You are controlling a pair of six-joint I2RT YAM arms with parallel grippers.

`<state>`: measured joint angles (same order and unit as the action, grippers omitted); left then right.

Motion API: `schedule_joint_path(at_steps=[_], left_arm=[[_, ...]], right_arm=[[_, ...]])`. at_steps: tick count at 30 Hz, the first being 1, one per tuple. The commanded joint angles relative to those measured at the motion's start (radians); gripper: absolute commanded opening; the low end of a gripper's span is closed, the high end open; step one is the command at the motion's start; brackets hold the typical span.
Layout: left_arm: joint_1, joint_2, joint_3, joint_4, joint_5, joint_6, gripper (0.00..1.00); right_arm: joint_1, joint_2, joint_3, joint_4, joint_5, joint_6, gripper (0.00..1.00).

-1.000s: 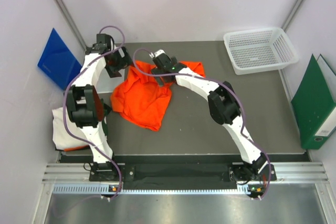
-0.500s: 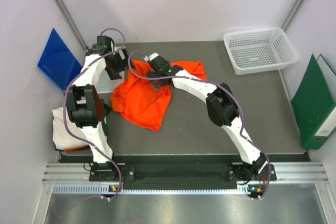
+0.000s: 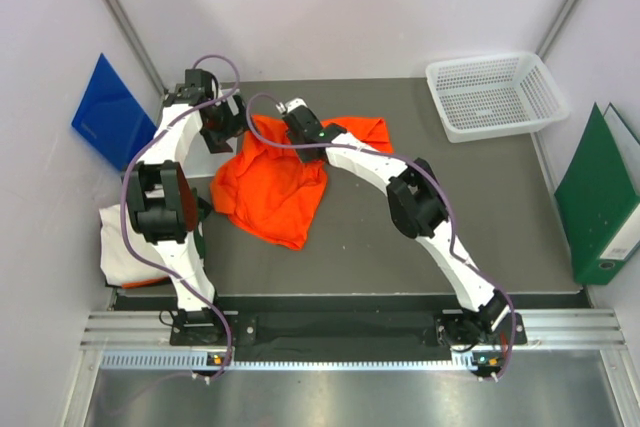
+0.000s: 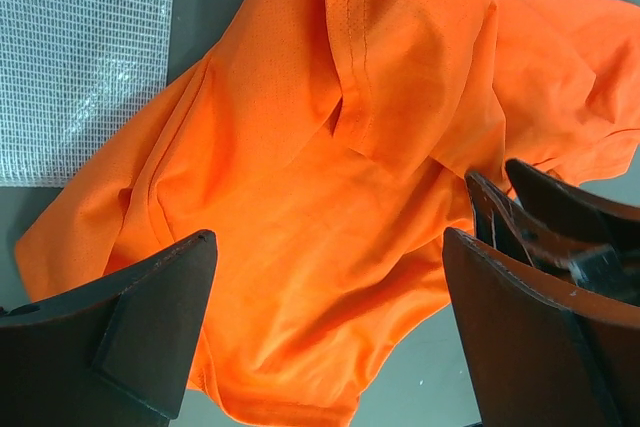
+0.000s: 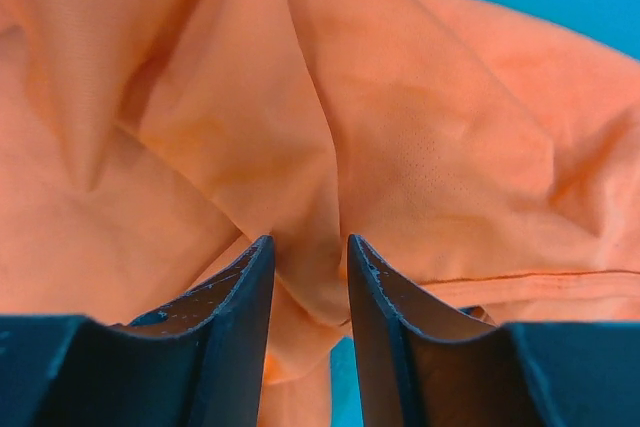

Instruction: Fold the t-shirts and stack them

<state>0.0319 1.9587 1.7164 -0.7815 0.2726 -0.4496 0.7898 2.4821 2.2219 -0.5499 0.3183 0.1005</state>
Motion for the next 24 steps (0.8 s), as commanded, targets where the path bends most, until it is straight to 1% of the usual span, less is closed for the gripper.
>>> schedule_joint_path(at_steps=[1,2,4,5,6,7,11,17,22,23,24], left_arm=[[0.000,-0.026,0.000,-0.005,0.016,0.020,0.99],[0.000,-0.024,-0.001,-0.007,0.014,0.022,0.99],[0.000,-0.024,-0.001,-0.009,0.016,0.023,0.99],[0.002,-0.023,-0.001,-0.010,0.013,0.025,0.99],[0.000,-0.023,0.000,-0.010,0.013,0.026,0.99],[0.000,-0.021,-0.001,-0.012,0.013,0.028,0.99],[0.000,-0.020,-0.005,-0.012,0.011,0.031,0.99],[-0.007,-0.015,-0.027,-0.012,0.025,0.049,0.99],[-0.027,-0.026,-0.084,-0.015,0.027,0.097,0.99],[-0.064,-0.030,-0.092,-0.016,0.025,0.110,0.99],[-0.070,-0.030,-0.110,-0.018,0.024,0.114,0.99]], right_arm=[[-0.021,0.020,0.045,0.036,-0.008,0.021,0.36],[-0.021,0.020,0.047,0.038,-0.008,0.022,0.36],[-0.026,0.023,0.050,0.042,-0.013,0.027,0.24],[-0.027,0.024,0.053,0.044,-0.013,0.028,0.17],[-0.027,0.023,0.056,0.044,-0.013,0.030,0.04],[-0.030,0.021,0.058,0.044,-0.012,0.033,0.00],[-0.031,-0.009,0.053,0.042,0.011,0.030,0.00],[-0.034,-0.138,0.016,0.088,0.082,0.013,0.00],[-0.081,-0.230,0.050,0.102,0.148,0.005,0.00],[-0.092,-0.238,0.064,0.097,0.168,0.005,0.00],[-0.121,-0.256,0.067,0.084,0.180,0.005,0.00]])
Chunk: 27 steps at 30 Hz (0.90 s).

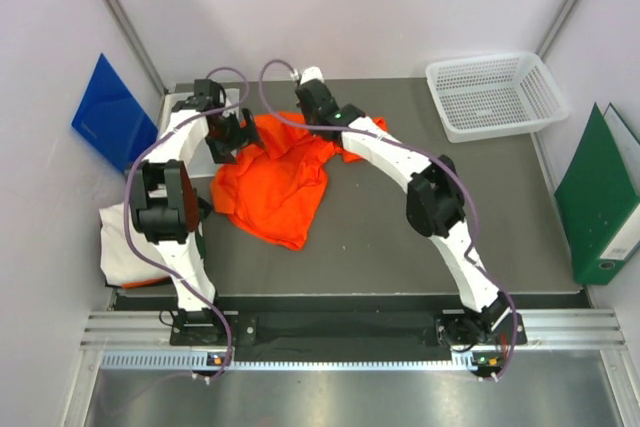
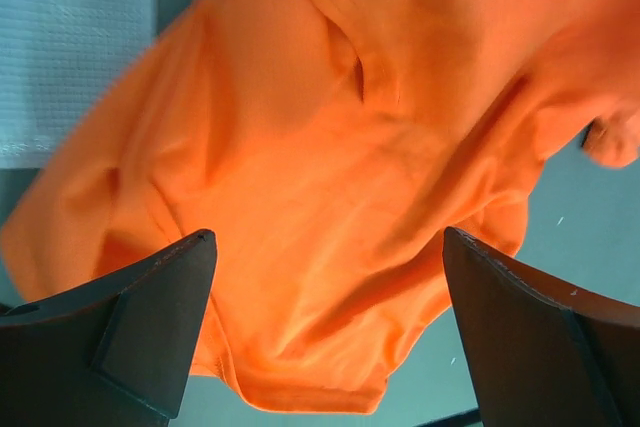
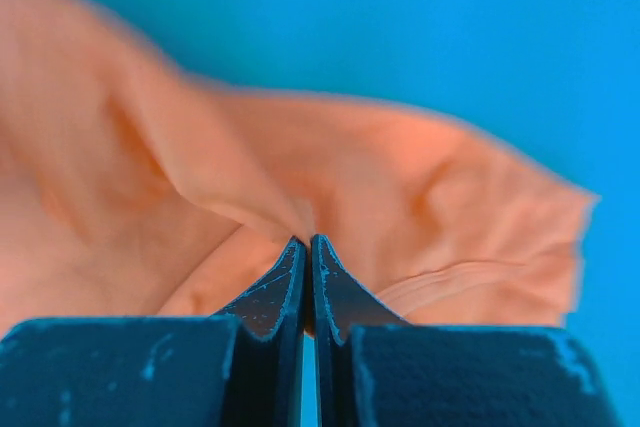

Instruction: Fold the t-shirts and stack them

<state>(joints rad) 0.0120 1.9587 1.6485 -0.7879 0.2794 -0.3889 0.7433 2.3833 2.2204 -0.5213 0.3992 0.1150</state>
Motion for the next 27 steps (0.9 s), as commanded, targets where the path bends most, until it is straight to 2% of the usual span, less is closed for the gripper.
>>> schedule_joint_path(at_steps=[1,4,9,13,17,20,23,27], left_arm=[[-0.058,-0.032,-0.050,-0.019,0.011,0.054,0.99],[-0.081,-0.037,-0.081,-0.031,-0.037,0.053,0.99],[-0.086,-0.035,-0.111,-0.036,-0.101,0.033,0.99],[-0.087,-0.018,-0.108,-0.037,-0.109,0.030,0.99],[-0.092,-0.001,-0.092,-0.028,-0.137,0.035,0.99],[-0.093,0.032,-0.056,-0.030,-0.143,0.027,0.99],[-0.096,0.066,-0.014,-0.025,-0.128,0.022,0.99],[-0.104,0.095,0.046,-0.036,-0.129,0.028,0.99]], right_arm=[[-0.090,-0.167,0.068,0.046,0.113,-0.009,0.00],[-0.159,-0.219,0.041,-0.003,0.150,0.012,0.00],[-0.274,-0.426,-0.220,-0.029,0.156,0.058,0.00],[-0.300,-0.573,-0.446,-0.069,0.168,0.061,0.00],[-0.305,-0.725,-0.580,-0.172,0.147,0.112,0.00],[-0.306,-0.818,-0.671,-0.183,0.083,0.141,0.00],[-0.306,-0.834,-0.732,-0.138,0.070,0.144,0.00],[-0.311,-0.696,-0.677,-0.086,0.118,0.100,0.00]])
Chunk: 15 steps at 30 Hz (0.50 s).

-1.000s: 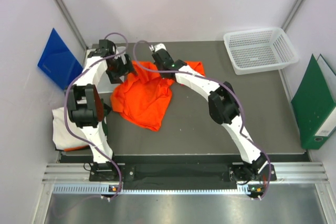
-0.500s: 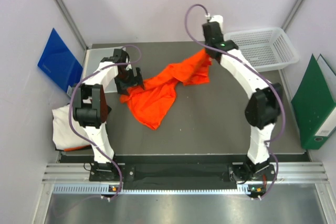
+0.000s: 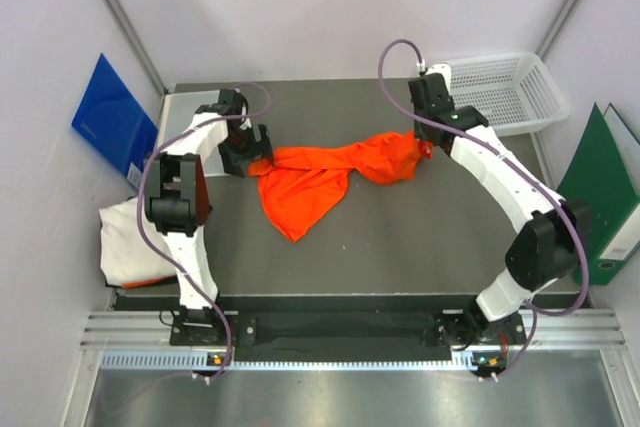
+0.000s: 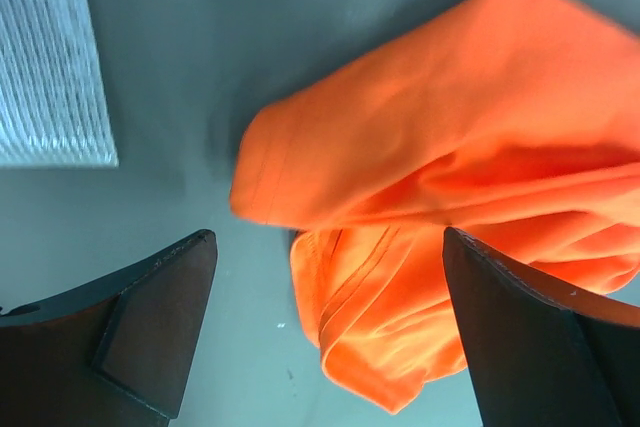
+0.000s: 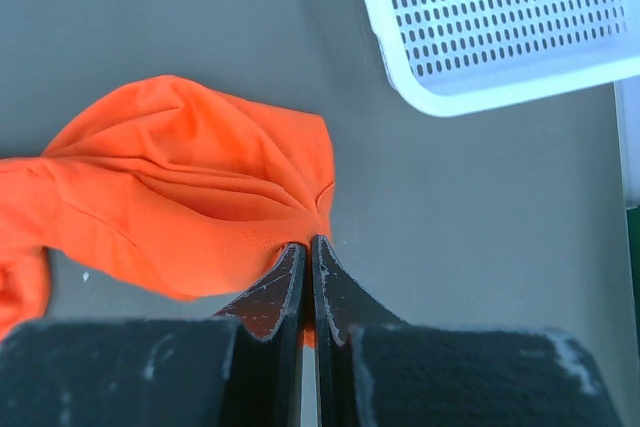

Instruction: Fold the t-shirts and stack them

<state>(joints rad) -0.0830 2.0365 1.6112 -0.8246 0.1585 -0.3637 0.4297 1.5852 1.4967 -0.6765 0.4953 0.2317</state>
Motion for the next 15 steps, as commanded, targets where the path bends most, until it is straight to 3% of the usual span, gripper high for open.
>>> schedule_joint_path(at_steps=[1,5,12,15], left_arm=[[-0.009,0.025,0.107,-0.008,-0.016,0.005,0.99],[-0.009,0.033,0.139,-0.005,-0.030,0.006,0.99],[-0.009,0.051,0.170,-0.010,-0.017,0.017,0.99],[-0.009,0.042,0.165,-0.010,-0.014,0.022,0.99]], right_arm=[[0.001,0.136,0.104,0.096,0.038,-0.038,0.00],[-0.019,0.344,0.281,0.182,0.075,-0.091,0.00],[-0.075,0.683,0.730,0.222,0.187,-0.104,0.01],[-0.112,0.768,0.836,0.250,0.235,-0.080,0.11]])
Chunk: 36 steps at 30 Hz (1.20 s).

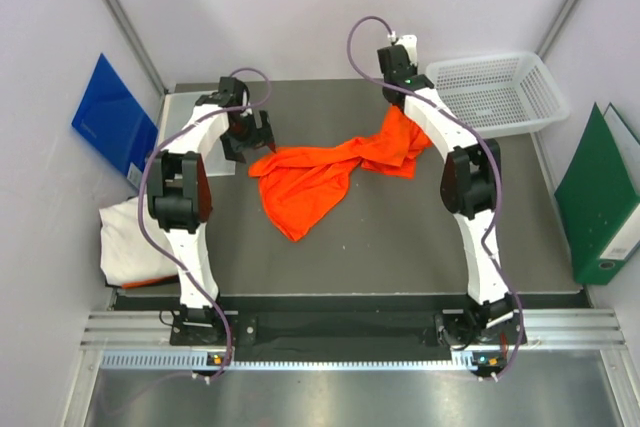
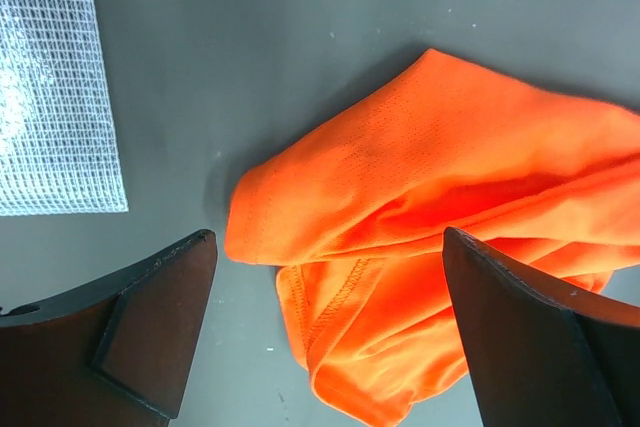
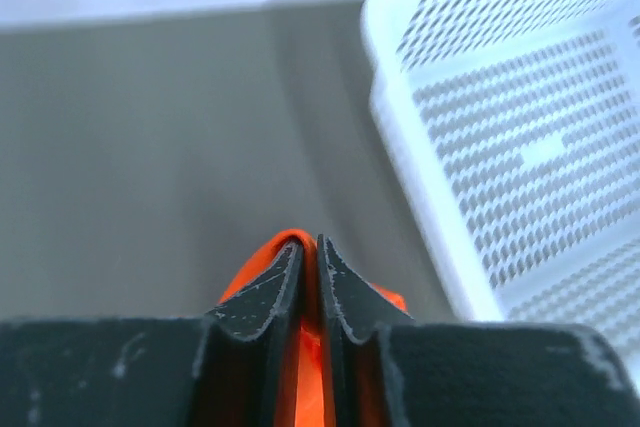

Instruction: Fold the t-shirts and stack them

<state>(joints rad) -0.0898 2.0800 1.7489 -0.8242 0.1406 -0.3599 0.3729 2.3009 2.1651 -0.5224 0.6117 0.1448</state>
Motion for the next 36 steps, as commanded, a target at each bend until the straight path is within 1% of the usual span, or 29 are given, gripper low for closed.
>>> schedule_joint_path(at_steps=[1,3,4,5,6,7,8,9,10,11,13,14,15,16,17,18,19,20,22,23,25,26,27,29,31,32,36], left_arm=[[-0.002,-0.006,0.024,-0.013,0.007,0.021,0.99],[-0.002,-0.015,0.009,-0.010,0.016,0.030,0.99],[-0.002,-0.021,0.006,-0.010,0.020,0.035,0.99],[-0.002,-0.023,0.000,-0.010,0.024,0.038,0.99],[-0.002,-0.027,-0.014,-0.010,0.030,0.044,0.99],[-0.002,-0.037,-0.023,-0.010,0.027,0.047,0.99],[-0.002,-0.044,-0.034,-0.006,0.027,0.047,0.99],[-0.002,-0.050,-0.057,0.003,0.027,0.050,0.99],[-0.002,-0.064,-0.069,0.010,0.027,0.050,0.99],[-0.002,-0.070,-0.078,0.014,0.028,0.050,0.99],[-0.002,-0.077,-0.098,0.019,0.036,0.047,0.99],[-0.002,-0.080,-0.104,0.019,0.036,0.044,0.99],[-0.002,-0.080,-0.115,0.022,0.037,0.044,0.99],[-0.002,-0.078,-0.117,0.023,0.033,0.044,0.99],[-0.002,-0.078,-0.121,0.020,0.031,0.045,0.99],[-0.002,-0.074,-0.120,0.019,0.027,0.045,0.99],[-0.002,-0.072,-0.118,0.017,0.030,0.047,0.99],[-0.002,-0.069,-0.115,0.017,0.031,0.050,0.99],[-0.002,-0.061,-0.111,0.013,0.031,0.052,0.99],[-0.002,-0.063,-0.106,0.008,0.027,0.055,0.99],[-0.002,-0.063,-0.104,0.007,0.027,0.059,0.99],[-0.002,-0.061,-0.106,0.007,0.024,0.061,0.99],[-0.002,-0.064,-0.109,0.007,0.021,0.062,0.99],[-0.002,-0.066,-0.112,0.007,0.019,0.064,0.99],[-0.002,-0.069,-0.114,0.007,0.017,0.064,0.99],[-0.002,-0.070,-0.117,0.007,0.017,0.062,0.99],[-0.002,-0.084,-0.127,0.013,0.013,0.062,0.99]], right_arm=[[-0.077,0.057,0.167,0.111,0.111,0.019,0.19],[-0.098,0.054,0.141,0.156,0.076,0.044,0.42],[-0.112,0.054,0.139,0.156,0.066,0.045,0.74],[-0.114,0.049,0.139,0.151,0.053,0.044,0.87],[-0.114,0.043,0.122,0.145,0.036,0.026,0.96],[-0.111,0.013,0.102,0.142,0.027,0.016,1.00],[-0.106,-0.012,0.073,0.145,0.020,0.009,1.00],[-0.104,-0.040,-0.004,0.147,-0.009,0.015,1.00],[-0.103,-0.105,-0.046,0.139,-0.033,0.031,1.00],[-0.107,-0.141,-0.138,0.139,-0.058,0.047,1.00],[-0.115,-0.245,-0.224,0.133,-0.159,0.114,1.00],[-0.124,-0.276,-0.305,0.122,-0.206,0.149,1.00],[-0.147,-0.331,-0.347,0.124,-0.330,0.223,1.00],[-0.161,-0.356,-0.388,0.127,-0.393,0.260,0.95],[-0.175,-0.377,-0.478,0.159,-0.532,0.300,0.92],[-0.199,-0.420,-0.526,0.186,-0.596,0.365,0.88],[-0.207,-0.438,-0.568,0.209,-0.642,0.396,0.85],[-0.213,-0.455,-0.638,0.252,-0.702,0.444,0.85],[-0.218,-0.497,-0.694,0.281,-0.739,0.484,0.82],[-0.219,-0.506,-0.740,0.307,-0.788,0.504,0.81],[-0.223,-0.514,-0.780,0.323,-0.837,0.565,0.81],[-0.224,-0.515,-0.827,0.358,-0.896,0.611,0.79],[-0.227,-0.521,-0.859,0.389,-0.923,0.639,0.78],[-0.226,-0.526,-0.953,0.483,-0.986,0.718,0.73],[-0.226,-0.520,-1.001,0.515,-1.018,0.760,0.67],[-0.226,-0.517,-1.040,0.572,-1.032,0.794,0.65],[-0.226,-0.500,-1.102,0.636,-1.050,0.845,0.61]])
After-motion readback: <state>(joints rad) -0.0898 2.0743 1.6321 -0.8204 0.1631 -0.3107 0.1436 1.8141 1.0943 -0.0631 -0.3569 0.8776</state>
